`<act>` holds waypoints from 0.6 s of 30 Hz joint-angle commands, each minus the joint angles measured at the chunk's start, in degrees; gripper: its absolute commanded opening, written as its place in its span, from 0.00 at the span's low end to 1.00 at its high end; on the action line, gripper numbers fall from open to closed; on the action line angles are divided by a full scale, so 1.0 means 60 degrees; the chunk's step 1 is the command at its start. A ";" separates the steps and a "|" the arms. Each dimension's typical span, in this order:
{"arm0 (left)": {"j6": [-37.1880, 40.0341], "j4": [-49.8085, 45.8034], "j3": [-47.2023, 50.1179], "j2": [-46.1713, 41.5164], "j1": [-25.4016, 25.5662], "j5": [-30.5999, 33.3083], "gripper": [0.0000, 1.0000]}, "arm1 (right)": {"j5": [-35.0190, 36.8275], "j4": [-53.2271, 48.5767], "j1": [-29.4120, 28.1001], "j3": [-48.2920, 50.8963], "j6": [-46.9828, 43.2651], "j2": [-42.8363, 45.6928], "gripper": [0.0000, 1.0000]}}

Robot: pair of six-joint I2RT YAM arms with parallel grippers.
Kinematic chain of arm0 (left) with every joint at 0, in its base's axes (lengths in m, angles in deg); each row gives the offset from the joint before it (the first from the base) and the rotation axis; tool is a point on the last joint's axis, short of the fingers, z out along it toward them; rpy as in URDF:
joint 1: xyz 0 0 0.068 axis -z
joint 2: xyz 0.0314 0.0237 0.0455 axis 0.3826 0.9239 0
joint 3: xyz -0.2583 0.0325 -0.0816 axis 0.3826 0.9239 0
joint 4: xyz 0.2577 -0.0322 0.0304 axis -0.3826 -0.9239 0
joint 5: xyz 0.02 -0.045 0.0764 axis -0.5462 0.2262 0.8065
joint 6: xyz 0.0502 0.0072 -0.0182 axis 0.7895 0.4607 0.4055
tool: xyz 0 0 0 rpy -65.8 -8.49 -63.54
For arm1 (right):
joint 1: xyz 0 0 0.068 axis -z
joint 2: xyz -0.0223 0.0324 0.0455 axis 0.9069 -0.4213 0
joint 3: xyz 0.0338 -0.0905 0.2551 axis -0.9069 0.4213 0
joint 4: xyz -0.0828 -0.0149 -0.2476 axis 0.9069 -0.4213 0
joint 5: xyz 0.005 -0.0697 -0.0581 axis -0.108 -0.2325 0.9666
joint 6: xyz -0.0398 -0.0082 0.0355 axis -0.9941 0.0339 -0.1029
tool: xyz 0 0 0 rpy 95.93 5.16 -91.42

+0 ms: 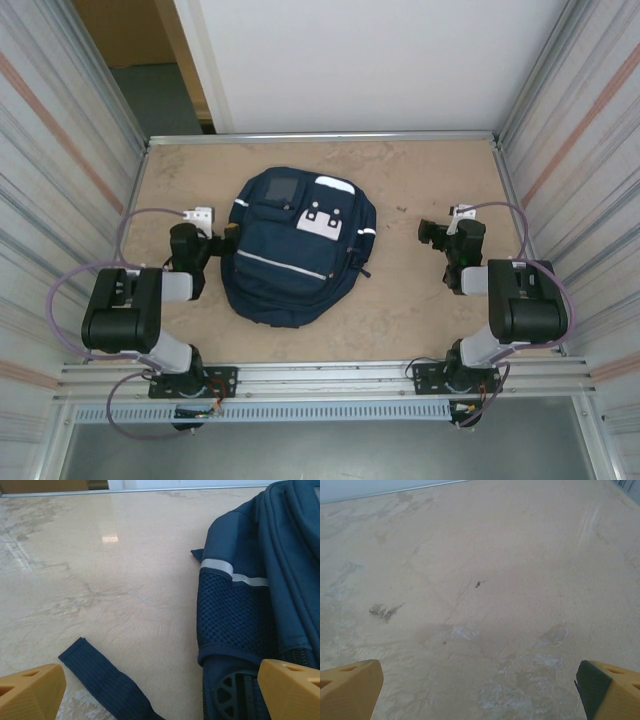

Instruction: Pack the student bag

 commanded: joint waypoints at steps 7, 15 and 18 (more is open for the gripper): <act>0.0304 -0.0057 -0.0174 -0.0086 0.0030 0.0193 0.99 | -0.0151 -0.0172 0.0004 -0.0222 -0.0293 0.0005 0.99; 0.0302 -0.0060 -0.0170 -0.0089 0.0028 0.0191 0.99 | -0.0153 -0.0166 0.0015 -0.0223 -0.0289 0.0005 0.99; 0.0307 -0.0048 -0.0176 -0.0082 0.0021 0.0190 0.99 | -0.0153 -0.0083 0.0017 -0.0165 -0.0303 0.0034 0.99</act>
